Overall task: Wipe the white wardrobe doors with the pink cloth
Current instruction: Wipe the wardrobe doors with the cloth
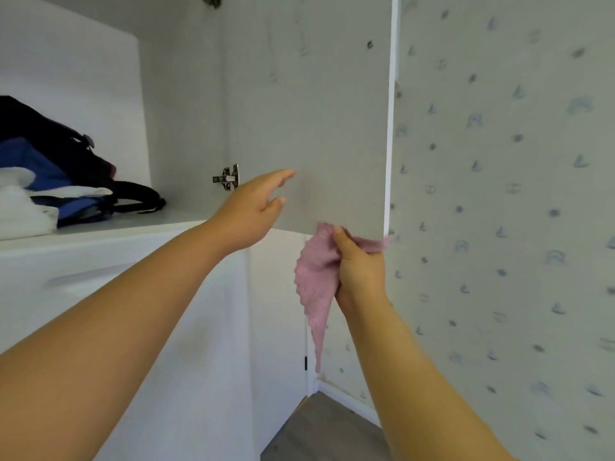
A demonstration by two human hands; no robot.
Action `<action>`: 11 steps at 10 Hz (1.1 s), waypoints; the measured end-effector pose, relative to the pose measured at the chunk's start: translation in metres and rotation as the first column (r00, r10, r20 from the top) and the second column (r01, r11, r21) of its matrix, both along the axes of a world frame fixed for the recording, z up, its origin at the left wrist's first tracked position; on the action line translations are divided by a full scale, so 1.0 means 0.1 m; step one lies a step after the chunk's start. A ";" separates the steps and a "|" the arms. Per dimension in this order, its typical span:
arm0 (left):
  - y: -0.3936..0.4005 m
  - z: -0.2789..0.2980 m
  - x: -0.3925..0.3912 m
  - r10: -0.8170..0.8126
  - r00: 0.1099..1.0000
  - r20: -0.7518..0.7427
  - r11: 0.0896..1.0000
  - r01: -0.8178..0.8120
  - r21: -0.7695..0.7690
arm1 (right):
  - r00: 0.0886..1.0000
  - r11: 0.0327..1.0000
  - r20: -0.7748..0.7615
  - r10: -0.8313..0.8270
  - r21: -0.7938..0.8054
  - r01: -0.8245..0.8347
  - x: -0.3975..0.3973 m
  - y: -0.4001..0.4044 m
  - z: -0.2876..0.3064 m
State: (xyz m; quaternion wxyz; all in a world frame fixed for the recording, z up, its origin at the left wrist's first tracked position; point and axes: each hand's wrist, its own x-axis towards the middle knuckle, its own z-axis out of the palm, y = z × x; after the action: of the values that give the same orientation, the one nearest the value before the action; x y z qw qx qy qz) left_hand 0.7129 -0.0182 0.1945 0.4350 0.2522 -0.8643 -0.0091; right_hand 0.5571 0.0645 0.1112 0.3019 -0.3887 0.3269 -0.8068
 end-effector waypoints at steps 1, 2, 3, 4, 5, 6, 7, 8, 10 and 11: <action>-0.22 -0.15 0.07 0.040 0.999 -0.003 0.997 -0.040 0.060 | 1.000 1.000 0.008 0.028 0.012 -0.028 -0.12 -0.01 -0.07; -0.41 -0.26 0.06 0.076 0.997 0.023 0.992 -0.078 0.097 | 0.994 0.994 0.026 0.107 0.034 -0.108 -0.14 -0.18 -0.10; -0.55 -0.33 0.05 0.113 0.992 0.051 0.990 -0.117 0.080 | 0.977 0.974 0.017 0.214 0.075 -0.214 -0.05 -0.47 -0.07; -0.65 -0.33 0.18 0.210 0.969 0.130 0.977 -0.213 0.011 | 0.966 0.959 0.074 0.247 0.123 -0.255 0.07 -0.83 0.00; -0.71 -0.29 0.53 0.364 0.919 0.153 0.931 -0.363 -0.031 | 0.992 0.968 0.019 0.124 0.216 -0.125 0.17 -1.21 0.08; -0.74 -0.25 1.00 0.514 0.849 0.119 0.857 -0.512 -0.047 | 0.851 0.840 -0.520 -0.069 0.431 0.331 0.29 -1.37 0.25; -0.75 -0.25 1.45 0.634 0.766 0.100 0.772 -0.635 -0.025 | -0.112 0.586 -0.989 -0.092 -0.145 0.797 0.43 -1.63 0.13; -0.75 -0.31 1.77 0.714 0.684 0.149 0.696 -0.718 -0.035 | 0.039 0.680 -0.998 0.049 0.062 0.730 0.57 -1.73 0.15; -0.76 -0.39 1.99 0.785 0.598 0.161 0.614 -0.784 -0.085 | 0.646 0.808 -0.705 0.293 0.544 0.228 1.02 -2.08 0.41; -0.77 -0.41 2.06 0.775 0.618 0.134 0.629 -0.774 -0.073 | 0.591 0.820 -0.785 0.184 0.454 0.348 1.19 -2.28 0.16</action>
State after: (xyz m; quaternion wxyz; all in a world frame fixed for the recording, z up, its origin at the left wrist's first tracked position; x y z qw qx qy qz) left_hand 0.9190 -0.0948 0.1531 0.3301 0.5978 -0.7020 0.2021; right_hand 0.6766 -0.1635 0.1272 0.1830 -0.5845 0.6684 -0.4220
